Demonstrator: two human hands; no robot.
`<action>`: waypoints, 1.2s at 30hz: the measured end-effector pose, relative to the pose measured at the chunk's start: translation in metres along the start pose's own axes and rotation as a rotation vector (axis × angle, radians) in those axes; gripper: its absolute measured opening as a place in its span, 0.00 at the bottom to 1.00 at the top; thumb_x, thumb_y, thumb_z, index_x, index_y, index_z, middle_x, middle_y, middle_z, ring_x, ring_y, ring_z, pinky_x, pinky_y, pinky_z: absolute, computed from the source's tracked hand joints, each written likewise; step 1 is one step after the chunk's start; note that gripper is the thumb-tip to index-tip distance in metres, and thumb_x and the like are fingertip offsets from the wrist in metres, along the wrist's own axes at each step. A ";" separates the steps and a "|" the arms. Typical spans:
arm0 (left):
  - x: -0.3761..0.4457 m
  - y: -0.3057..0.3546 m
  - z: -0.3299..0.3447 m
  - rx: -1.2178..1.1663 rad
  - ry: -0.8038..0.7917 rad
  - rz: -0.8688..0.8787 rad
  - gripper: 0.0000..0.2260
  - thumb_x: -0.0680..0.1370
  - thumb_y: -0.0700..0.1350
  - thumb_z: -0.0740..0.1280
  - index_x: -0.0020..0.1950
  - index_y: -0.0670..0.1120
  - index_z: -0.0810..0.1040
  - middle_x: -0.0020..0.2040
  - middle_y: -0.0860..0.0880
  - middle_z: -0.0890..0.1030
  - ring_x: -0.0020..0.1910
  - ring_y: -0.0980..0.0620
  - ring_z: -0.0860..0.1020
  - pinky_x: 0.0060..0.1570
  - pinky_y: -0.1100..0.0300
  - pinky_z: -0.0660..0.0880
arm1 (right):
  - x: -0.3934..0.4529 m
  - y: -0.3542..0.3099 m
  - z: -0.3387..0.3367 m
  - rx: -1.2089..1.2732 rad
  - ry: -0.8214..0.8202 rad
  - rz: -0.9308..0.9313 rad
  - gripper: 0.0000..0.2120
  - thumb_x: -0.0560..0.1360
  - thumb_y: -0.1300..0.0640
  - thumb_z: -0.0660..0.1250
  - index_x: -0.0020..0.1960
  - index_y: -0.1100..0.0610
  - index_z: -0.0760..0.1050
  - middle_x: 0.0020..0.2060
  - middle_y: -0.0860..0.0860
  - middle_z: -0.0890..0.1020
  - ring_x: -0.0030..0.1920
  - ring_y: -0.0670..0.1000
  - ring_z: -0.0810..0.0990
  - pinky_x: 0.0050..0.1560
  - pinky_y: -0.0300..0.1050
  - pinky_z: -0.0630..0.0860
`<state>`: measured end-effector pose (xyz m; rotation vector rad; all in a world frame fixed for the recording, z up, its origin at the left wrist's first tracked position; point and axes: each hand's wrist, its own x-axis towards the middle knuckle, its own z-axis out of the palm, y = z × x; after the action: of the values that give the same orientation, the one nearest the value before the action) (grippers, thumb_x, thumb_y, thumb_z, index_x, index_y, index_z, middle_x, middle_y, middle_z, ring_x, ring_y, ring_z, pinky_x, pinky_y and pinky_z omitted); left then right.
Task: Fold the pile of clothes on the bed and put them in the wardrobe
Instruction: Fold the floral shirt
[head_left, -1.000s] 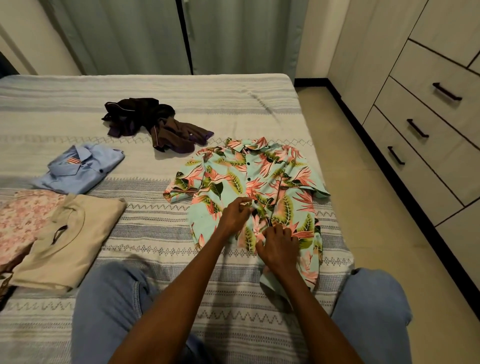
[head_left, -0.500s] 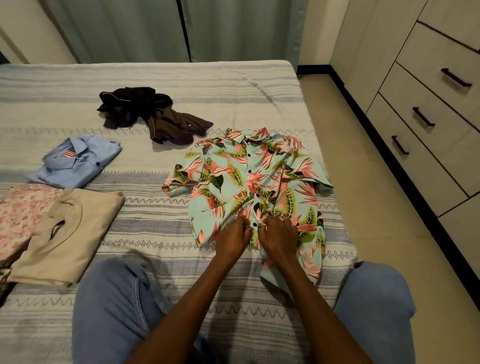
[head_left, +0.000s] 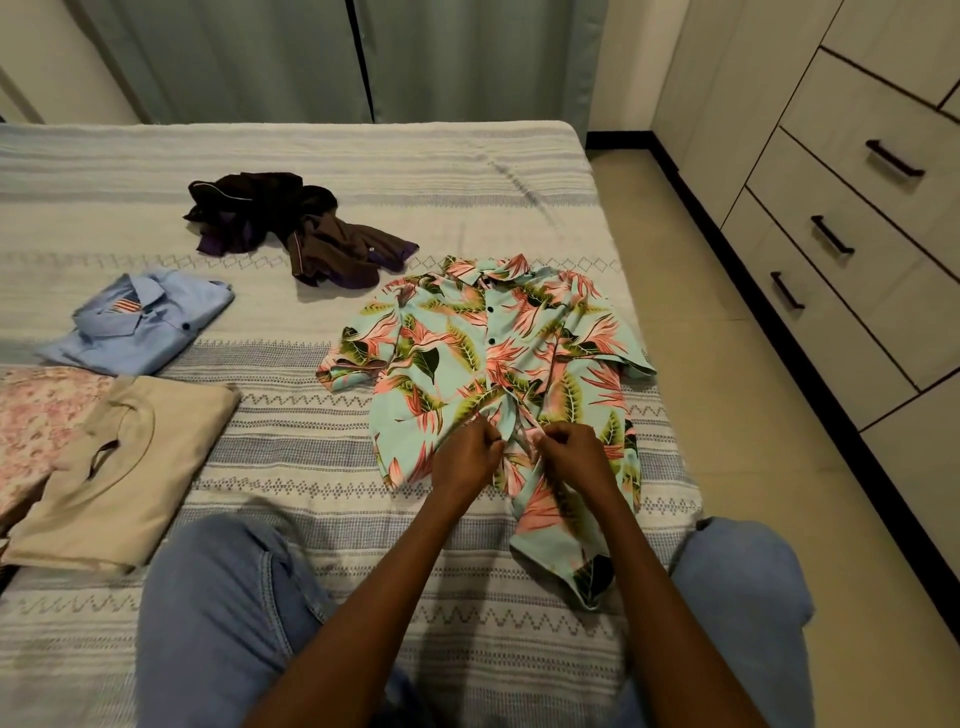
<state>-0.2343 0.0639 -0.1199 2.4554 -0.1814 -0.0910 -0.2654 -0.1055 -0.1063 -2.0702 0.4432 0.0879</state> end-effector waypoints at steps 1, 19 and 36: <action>-0.001 0.000 -0.007 -0.135 -0.013 -0.062 0.05 0.77 0.51 0.70 0.48 0.50 0.79 0.42 0.53 0.82 0.42 0.52 0.81 0.42 0.54 0.78 | -0.001 -0.001 -0.002 0.054 -0.017 0.020 0.08 0.78 0.52 0.69 0.48 0.56 0.84 0.39 0.52 0.85 0.41 0.55 0.84 0.46 0.55 0.82; -0.063 0.028 -0.117 -0.581 -0.177 -0.169 0.03 0.76 0.43 0.74 0.47 0.45 0.84 0.43 0.50 0.85 0.41 0.55 0.82 0.41 0.63 0.78 | -0.062 -0.041 -0.010 0.291 -0.028 -0.059 0.03 0.75 0.56 0.74 0.44 0.54 0.81 0.43 0.51 0.85 0.44 0.50 0.83 0.46 0.44 0.79; -0.111 0.001 -0.037 -0.764 -0.362 -0.481 0.05 0.77 0.31 0.68 0.43 0.36 0.81 0.32 0.44 0.79 0.26 0.53 0.74 0.28 0.63 0.72 | -0.117 0.024 0.047 -0.023 0.068 -0.076 0.09 0.75 0.49 0.72 0.50 0.53 0.84 0.43 0.47 0.85 0.45 0.48 0.83 0.47 0.47 0.79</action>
<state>-0.3403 0.1036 -0.0885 1.6535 0.2551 -0.6821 -0.3771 -0.0442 -0.1219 -2.1149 0.4059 -0.0234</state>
